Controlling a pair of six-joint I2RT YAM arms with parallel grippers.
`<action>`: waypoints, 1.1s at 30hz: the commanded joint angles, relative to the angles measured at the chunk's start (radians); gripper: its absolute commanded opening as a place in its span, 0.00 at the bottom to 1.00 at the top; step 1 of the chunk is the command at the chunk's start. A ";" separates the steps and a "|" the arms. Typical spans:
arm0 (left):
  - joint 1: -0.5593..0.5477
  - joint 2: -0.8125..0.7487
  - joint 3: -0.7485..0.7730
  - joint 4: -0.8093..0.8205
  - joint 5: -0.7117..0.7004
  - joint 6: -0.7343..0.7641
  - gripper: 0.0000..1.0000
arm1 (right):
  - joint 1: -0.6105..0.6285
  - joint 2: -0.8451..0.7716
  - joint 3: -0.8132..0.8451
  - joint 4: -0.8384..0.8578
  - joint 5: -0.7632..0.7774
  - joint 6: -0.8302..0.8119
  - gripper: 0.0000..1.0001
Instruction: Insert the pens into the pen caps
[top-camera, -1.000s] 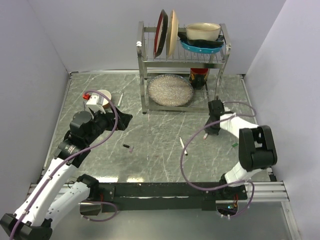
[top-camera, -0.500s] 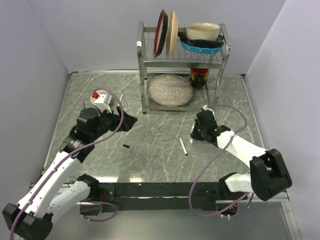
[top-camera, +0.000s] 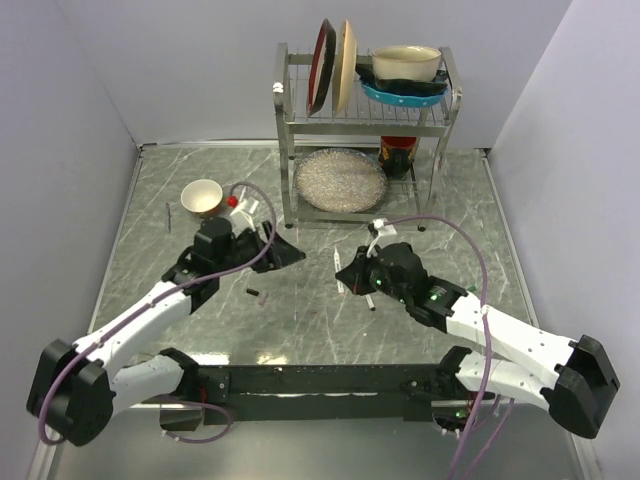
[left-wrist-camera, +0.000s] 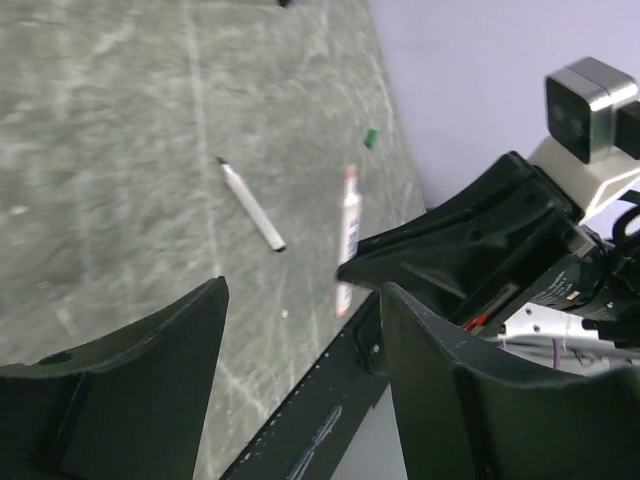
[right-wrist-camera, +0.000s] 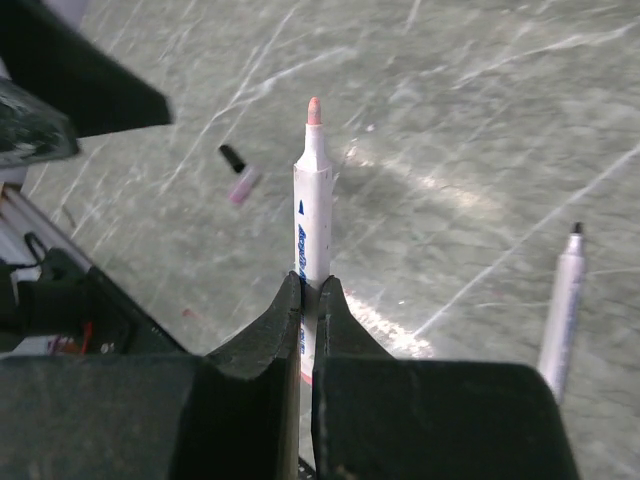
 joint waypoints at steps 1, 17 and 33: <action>-0.076 0.050 0.032 0.209 0.007 -0.044 0.67 | 0.046 -0.015 0.046 0.041 0.029 0.022 0.00; -0.228 0.222 0.096 0.233 -0.099 -0.033 0.58 | 0.101 -0.047 0.025 0.099 -0.028 0.062 0.00; -0.237 0.132 0.080 0.315 0.037 -0.073 0.01 | 0.110 -0.107 -0.081 0.219 -0.192 0.171 0.50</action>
